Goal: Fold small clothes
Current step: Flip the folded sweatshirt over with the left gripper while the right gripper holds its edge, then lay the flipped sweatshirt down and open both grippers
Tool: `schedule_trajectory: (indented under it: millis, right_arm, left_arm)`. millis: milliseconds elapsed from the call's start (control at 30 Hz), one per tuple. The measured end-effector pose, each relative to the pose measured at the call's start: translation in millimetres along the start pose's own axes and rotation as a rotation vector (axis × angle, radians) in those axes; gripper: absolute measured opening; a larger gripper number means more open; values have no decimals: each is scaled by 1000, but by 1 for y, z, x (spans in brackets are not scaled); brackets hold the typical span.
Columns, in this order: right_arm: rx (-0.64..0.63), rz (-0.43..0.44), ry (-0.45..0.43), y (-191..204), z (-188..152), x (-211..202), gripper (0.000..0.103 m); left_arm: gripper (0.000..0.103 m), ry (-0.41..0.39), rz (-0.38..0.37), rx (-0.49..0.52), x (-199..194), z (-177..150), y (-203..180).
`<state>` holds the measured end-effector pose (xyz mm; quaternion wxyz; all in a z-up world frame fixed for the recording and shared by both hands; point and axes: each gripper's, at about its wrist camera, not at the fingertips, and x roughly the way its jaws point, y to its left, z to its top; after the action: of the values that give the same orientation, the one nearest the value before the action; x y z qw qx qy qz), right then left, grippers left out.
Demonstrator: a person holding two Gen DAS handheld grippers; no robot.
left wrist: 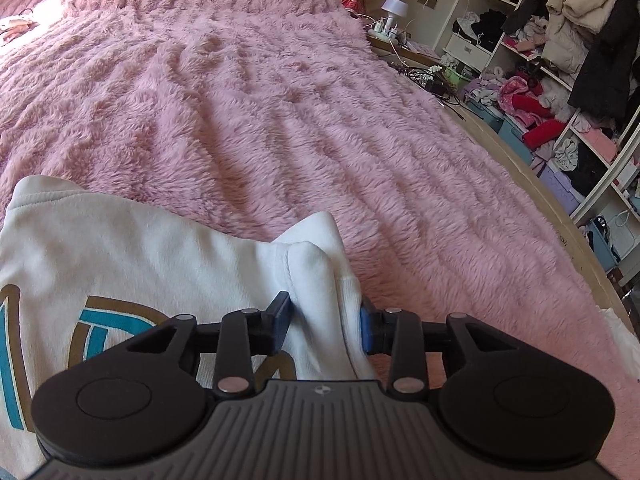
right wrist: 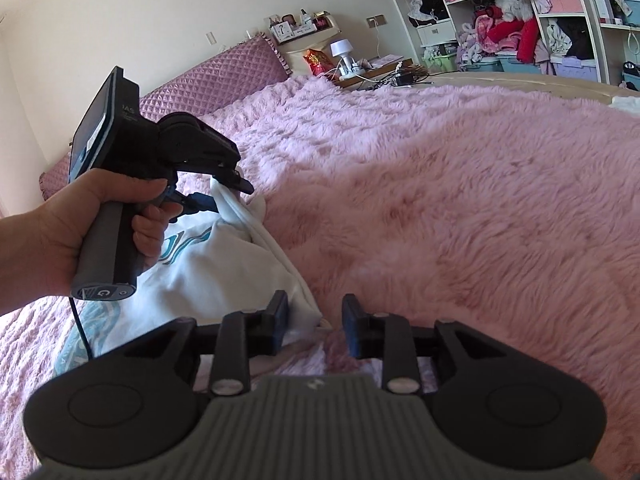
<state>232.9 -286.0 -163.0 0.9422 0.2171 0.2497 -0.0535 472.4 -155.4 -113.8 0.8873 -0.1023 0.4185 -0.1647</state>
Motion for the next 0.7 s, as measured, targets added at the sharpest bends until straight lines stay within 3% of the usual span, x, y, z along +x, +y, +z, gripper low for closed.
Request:
schedule_trajectory:
  millis: [167, 300, 500, 700]
  right_arm:
    - [-22, 1, -43, 0, 12, -21, 25]
    - [-65, 48, -73, 9, 22, -35, 25]
    - [-309, 94, -61, 44, 18, -44, 25]
    - [-419, 123, -25, 67, 8, -43, 25]
  left_arm:
    - [48, -47, -52, 50, -61, 17, 15]
    - [53, -101, 12, 139, -127, -6, 40]
    - [53, -148, 173, 140, -210, -106, 79]
    - [53, -110, 166, 145, -220, -177, 85]
